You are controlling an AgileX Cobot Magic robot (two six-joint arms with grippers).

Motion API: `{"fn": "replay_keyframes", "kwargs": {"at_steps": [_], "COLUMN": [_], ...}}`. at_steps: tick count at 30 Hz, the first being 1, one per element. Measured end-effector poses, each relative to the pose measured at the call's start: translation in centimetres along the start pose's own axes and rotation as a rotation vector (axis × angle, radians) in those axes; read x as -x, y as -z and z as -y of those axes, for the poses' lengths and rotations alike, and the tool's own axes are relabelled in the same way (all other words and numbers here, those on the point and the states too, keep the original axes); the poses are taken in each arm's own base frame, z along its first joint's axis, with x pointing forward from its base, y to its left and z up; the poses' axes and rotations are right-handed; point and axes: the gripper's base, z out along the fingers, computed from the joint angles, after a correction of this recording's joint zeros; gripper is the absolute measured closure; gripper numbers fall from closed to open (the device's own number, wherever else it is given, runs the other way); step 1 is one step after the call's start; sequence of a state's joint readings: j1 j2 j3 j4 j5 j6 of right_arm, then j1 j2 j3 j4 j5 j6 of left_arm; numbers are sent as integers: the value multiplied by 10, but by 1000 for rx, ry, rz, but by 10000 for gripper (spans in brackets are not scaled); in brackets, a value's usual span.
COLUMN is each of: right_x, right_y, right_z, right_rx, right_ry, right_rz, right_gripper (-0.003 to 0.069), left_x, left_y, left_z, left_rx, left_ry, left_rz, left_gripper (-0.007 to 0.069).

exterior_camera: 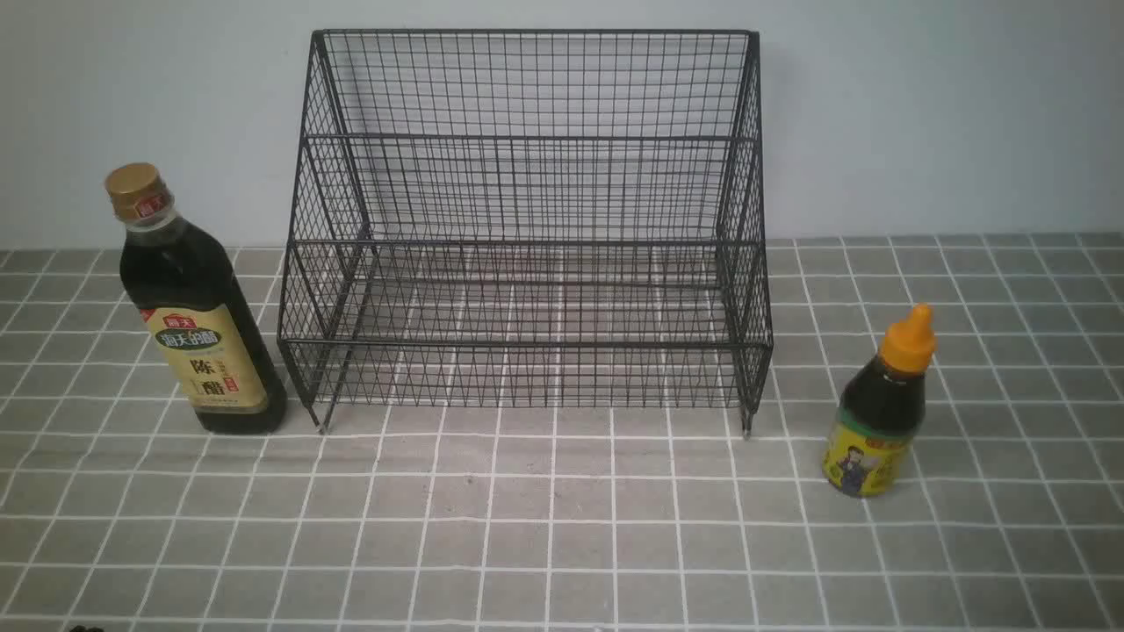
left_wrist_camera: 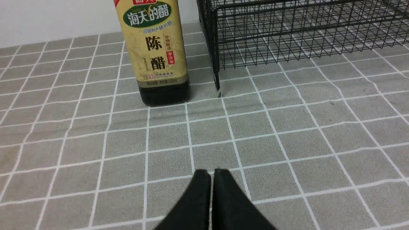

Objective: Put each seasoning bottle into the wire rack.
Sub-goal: Use the left arm to grab the condiment bottle closest to it

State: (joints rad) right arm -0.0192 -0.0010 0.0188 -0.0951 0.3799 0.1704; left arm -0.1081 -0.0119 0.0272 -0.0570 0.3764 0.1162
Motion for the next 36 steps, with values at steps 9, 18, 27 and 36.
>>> {"fn": "replay_keyframes", "kwargs": {"at_steps": [9,18,27,36], "right_x": [0,0,0,0], "right_y": [0,0,0,0], "right_z": [0,0,0,0], "right_rx": [0,0,0,0], "right_ry": [0,0,0,0], "right_rz": [0,0,0,0], "right_gripper": [673,673,673,673], "left_x": [0,0,0,22], "left_y": [0,0,0,3], "left_z": [0,-1,-3,-1], "left_rx": [0,12,37,-6], "left_ry": [0,-38,-126,173], "left_rz": [0,-1,-5,252], "left_gripper": [631,631,631,631]}}
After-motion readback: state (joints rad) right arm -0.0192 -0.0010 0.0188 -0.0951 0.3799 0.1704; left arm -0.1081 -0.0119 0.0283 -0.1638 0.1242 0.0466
